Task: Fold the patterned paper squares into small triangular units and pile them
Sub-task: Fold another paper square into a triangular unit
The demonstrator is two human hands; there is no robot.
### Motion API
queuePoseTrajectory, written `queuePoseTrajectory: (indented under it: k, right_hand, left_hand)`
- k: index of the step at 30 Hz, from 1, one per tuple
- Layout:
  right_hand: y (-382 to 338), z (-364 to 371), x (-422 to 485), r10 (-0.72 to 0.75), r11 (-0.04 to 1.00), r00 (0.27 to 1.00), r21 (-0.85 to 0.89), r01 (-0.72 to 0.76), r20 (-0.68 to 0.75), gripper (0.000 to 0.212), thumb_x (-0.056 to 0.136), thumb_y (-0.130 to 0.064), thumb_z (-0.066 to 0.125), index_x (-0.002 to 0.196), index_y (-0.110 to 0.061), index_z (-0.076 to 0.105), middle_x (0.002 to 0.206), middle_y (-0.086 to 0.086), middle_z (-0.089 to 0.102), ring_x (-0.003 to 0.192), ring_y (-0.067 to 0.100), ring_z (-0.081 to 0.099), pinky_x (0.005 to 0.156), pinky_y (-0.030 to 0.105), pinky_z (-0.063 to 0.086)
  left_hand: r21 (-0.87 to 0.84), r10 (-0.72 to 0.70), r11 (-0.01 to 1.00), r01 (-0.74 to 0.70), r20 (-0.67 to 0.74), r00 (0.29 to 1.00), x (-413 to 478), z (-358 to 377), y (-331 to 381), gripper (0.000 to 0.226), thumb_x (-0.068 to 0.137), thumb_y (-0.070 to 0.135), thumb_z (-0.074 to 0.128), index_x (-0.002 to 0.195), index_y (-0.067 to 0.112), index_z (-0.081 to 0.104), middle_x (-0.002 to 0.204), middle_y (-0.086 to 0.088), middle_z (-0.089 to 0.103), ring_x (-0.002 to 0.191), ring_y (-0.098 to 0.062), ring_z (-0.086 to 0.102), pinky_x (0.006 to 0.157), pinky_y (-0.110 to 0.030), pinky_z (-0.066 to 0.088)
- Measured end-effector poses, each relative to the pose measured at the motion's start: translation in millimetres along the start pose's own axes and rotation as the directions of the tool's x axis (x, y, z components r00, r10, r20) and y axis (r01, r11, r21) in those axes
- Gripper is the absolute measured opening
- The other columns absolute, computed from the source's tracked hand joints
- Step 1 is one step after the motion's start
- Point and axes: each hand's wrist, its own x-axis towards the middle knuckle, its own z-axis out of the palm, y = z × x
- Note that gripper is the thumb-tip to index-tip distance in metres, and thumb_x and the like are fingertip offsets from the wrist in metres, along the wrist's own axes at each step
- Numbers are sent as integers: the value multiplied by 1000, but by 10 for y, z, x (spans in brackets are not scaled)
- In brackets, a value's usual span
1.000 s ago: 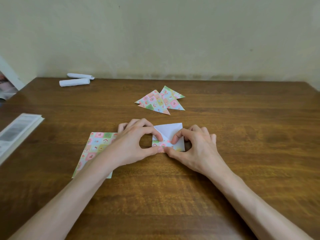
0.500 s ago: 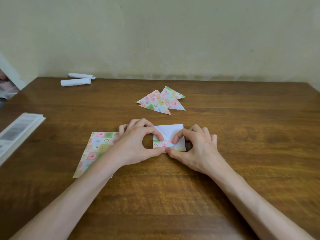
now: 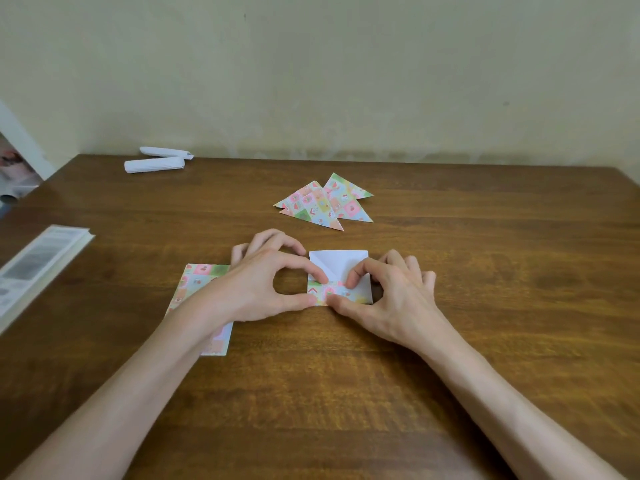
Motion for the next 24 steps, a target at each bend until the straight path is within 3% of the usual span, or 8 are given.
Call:
queuePoseTrajectory:
  k: [11,24]
  right_hand:
    - [-58,57,-12,22,999,999,-36,-23,-35,53,64,-85,65,90,-39,58,105,-15,42,109,13,35,91,35,22]
    - [-92,106,-3,41,996,997,-75,-46,-67,58,61,-87,64,89,-37,56,104,-14,41,108,14,35,88,36,21]
  left_hand:
    - [-45,-15,999,13,-62,998,-17,99,17,18,82,57,78,97,57,68,135,25,38,145,6,6,114,-39,10]
    - [-44,-35,998,34,-18,999,-37,31,4,24,84,52,78,104,62,67,137,24,36,152,1,0,119,-41,3]
